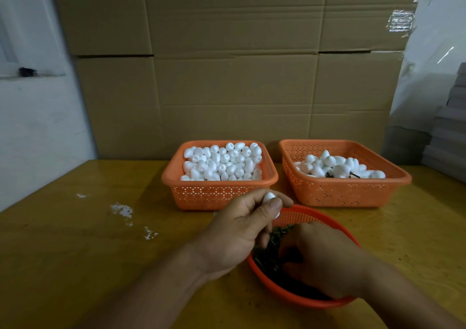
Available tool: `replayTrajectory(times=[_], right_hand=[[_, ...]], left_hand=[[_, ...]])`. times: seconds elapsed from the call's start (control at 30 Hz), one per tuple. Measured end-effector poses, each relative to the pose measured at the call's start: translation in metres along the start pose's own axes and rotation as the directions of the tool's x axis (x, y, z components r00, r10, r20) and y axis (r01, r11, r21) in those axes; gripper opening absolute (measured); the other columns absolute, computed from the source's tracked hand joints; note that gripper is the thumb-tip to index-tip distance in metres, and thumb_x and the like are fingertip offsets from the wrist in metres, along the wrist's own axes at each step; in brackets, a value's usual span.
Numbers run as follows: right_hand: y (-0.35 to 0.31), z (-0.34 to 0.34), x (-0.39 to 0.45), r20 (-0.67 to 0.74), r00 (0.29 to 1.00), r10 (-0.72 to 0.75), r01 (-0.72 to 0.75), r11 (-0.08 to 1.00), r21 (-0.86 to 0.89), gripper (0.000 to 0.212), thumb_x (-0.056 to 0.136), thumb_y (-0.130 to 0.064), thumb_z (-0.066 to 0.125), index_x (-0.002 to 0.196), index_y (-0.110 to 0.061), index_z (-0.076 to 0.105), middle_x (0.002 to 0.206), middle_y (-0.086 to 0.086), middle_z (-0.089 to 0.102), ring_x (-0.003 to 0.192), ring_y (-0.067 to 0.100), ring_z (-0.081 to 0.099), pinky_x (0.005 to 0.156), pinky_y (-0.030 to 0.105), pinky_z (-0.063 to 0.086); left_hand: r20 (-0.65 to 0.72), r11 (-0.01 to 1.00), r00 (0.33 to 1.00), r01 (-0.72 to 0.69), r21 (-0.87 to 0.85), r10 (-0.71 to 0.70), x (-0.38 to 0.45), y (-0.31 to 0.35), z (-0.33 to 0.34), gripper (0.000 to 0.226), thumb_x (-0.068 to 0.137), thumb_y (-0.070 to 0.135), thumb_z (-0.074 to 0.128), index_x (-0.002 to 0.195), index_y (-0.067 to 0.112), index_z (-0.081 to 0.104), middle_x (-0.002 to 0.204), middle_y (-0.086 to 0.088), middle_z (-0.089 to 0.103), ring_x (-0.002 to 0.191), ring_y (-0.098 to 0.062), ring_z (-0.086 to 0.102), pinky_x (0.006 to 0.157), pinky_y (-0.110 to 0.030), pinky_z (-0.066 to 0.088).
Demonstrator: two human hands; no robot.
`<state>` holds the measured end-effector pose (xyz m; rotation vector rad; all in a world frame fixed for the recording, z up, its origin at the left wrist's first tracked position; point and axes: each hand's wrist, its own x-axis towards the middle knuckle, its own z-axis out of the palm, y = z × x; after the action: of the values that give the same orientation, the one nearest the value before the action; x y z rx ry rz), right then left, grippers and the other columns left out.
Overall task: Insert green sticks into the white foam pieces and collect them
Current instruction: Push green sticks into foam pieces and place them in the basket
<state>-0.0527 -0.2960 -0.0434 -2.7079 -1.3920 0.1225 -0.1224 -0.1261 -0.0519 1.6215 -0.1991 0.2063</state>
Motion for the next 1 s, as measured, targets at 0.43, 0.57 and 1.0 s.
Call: replayTrajectory(times=[0.43,0.57,1.0], right_hand=[[-0.001,-0.001,0.001,-0.267,0.947,0.176,-0.115,0.966,0.229,0.006,0.081,-0.033,0.075,0.082,-0.030,0.070,0.074,-0.012,0.065,0.065,0.003,0.061,0.055,0.020,0.050],[-0.002,-0.003,0.000,-0.291,0.936,0.199,-0.116,0.953,0.279,0.005,0.081,-0.029,0.077,0.082,-0.029,0.072,0.075,-0.013,0.068,0.067,0.003,0.063,0.060,0.023,0.053],[0.001,-0.012,-0.006,-0.269,0.931,0.246,0.023,0.697,0.717,0.020,0.088,-0.008,0.066,0.080,-0.026,0.066,0.056,0.004,0.066,0.042,0.010,0.052,0.041,0.023,0.040]], left_hand=[[-0.177,0.848,0.947,0.146,-0.510,-0.269,0.006,0.007,-0.004,0.028,0.096,0.023,0.058,0.109,0.000,0.066,0.083,-0.009,0.065,0.064,-0.012,0.058,0.057,-0.024,0.051],[-0.180,0.838,0.939,0.162,-0.521,-0.293,0.005,0.007,-0.004,0.037,0.091,0.025,0.062,0.114,-0.002,0.066,0.083,-0.009,0.066,0.065,-0.012,0.058,0.058,-0.024,0.050],[-0.192,0.834,0.927,0.182,-0.521,-0.322,0.006,0.005,-0.004,0.032,0.087,0.027,0.065,0.108,0.003,0.069,0.082,-0.008,0.066,0.065,-0.012,0.058,0.058,-0.024,0.049]])
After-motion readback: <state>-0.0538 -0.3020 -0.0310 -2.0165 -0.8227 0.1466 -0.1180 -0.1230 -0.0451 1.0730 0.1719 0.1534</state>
